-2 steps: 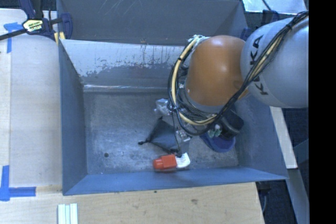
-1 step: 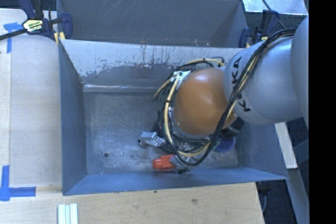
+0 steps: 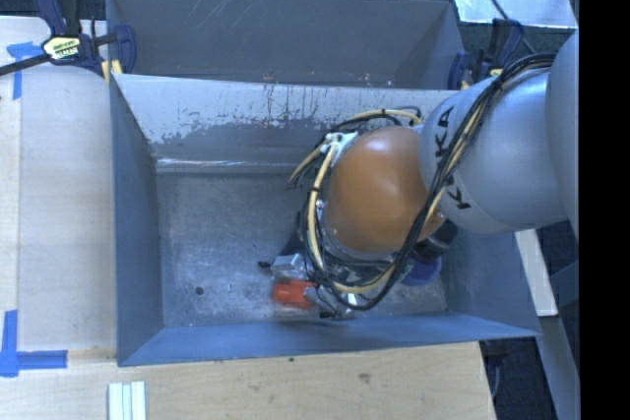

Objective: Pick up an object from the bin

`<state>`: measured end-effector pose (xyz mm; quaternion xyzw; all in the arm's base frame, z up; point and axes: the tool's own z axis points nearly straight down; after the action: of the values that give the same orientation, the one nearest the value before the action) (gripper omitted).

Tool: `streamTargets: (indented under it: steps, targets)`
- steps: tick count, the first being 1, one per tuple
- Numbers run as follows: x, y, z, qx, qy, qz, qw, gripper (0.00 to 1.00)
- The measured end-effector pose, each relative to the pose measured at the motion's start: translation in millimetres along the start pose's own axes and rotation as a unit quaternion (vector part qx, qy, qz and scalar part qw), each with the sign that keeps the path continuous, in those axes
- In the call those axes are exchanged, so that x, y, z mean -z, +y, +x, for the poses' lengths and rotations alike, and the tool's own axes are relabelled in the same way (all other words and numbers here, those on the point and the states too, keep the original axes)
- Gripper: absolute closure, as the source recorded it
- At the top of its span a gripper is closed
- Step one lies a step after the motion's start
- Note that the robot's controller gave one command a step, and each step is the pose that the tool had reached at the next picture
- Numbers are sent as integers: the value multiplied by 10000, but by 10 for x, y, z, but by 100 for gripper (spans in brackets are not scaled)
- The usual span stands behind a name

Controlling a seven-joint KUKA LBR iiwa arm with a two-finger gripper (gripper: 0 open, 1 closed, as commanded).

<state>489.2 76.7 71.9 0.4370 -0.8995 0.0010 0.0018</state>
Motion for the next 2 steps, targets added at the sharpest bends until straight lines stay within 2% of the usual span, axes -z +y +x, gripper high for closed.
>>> streamTargets:
  steps: [1, 2]
  targets:
    - [1512, -612, -596, -39, -76, 46, 10000, 100]
    - [957, -359, -230, 1477, -14, -12, 9890, 100]
